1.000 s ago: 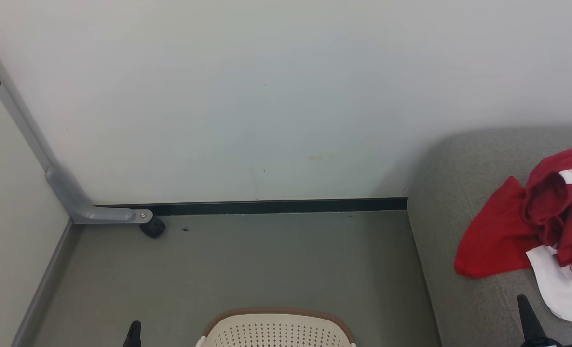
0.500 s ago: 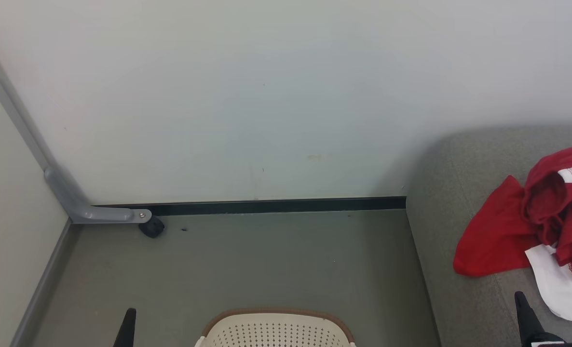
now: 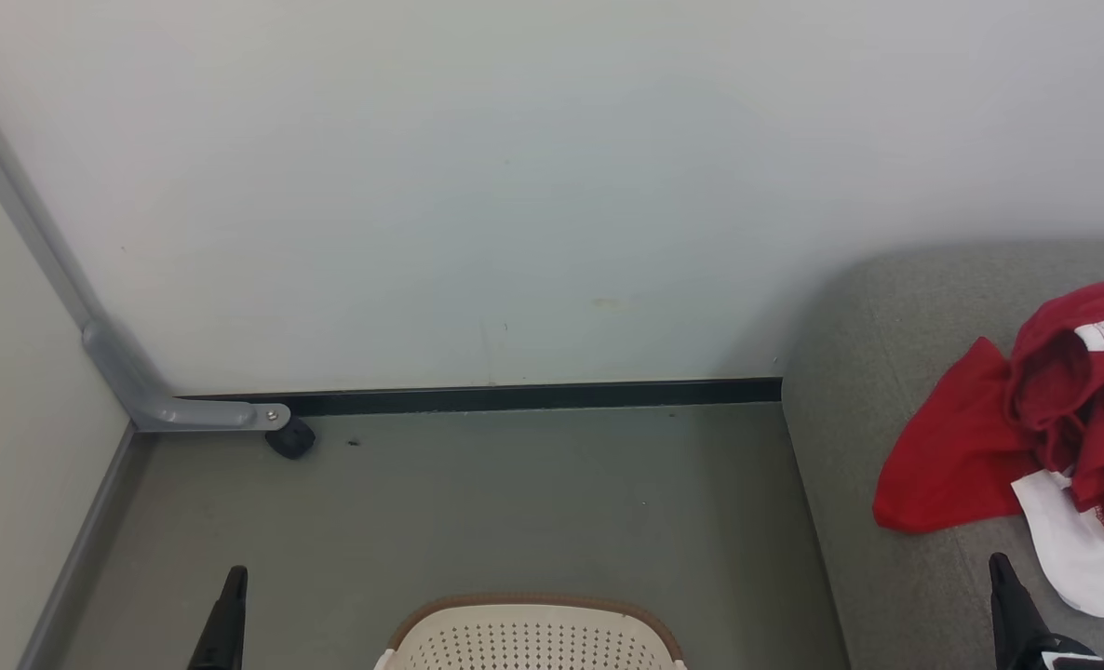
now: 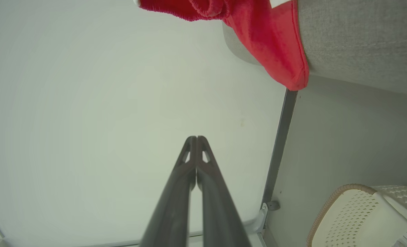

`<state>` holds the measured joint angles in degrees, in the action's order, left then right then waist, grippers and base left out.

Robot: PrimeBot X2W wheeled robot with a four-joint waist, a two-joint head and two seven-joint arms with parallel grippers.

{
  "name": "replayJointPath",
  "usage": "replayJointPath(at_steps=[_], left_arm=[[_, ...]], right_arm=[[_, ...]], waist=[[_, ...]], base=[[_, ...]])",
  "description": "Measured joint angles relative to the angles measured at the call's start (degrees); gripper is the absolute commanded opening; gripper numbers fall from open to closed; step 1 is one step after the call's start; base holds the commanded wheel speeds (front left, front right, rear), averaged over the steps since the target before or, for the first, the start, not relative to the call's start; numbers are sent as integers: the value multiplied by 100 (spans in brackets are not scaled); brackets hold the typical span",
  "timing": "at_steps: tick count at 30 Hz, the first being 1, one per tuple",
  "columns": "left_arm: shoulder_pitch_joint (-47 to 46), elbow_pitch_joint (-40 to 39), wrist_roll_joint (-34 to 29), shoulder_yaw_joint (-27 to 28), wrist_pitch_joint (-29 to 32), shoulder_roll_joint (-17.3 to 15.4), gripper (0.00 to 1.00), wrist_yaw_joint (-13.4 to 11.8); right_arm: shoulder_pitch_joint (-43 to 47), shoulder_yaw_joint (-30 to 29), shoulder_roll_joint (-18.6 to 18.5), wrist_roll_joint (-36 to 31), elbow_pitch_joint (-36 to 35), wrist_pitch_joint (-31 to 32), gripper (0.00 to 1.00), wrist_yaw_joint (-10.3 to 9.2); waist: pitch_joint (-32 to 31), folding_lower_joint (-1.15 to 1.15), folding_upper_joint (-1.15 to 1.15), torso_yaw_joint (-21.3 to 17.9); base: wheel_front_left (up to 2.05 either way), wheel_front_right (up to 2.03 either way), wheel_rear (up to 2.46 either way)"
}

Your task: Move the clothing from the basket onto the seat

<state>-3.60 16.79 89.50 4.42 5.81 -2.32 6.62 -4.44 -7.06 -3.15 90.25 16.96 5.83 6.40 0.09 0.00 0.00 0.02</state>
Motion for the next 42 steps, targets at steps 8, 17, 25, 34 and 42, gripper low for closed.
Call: replayJointPath(at_steps=[8, 17, 25, 34, 42], left_arm=[[-70, 33, 222, 43, 41, 9, 0, 44], [-70, 37, 222, 44, 41, 10, 0, 44], [-70, 38, 222, 44, 41, 10, 0, 44], [-70, 38, 222, 44, 41, 10, 0, 44], [-70, 38, 222, 45, 41, 10, 0, 44]], right_arm=[[-2, -59, 65, 119, 23, 24, 0, 24], [-2, -60, 65, 119, 23, 24, 0, 24], [-2, -60, 65, 119, 24, 24, 0, 24], [-2, -60, 65, 119, 24, 24, 0, 24], [-2, -60, 65, 119, 25, 24, 0, 24]], waist=[[1, 0, 0, -2], [1, 0, 0, -2], [1, 0, 0, -2], [0, 0, 0, -2], [0, 0, 0, -2]], base=[[0, 0, 0], [0, 0, 0], [0, 0, 0], [0, 0, 0], [0, 0, 0]])
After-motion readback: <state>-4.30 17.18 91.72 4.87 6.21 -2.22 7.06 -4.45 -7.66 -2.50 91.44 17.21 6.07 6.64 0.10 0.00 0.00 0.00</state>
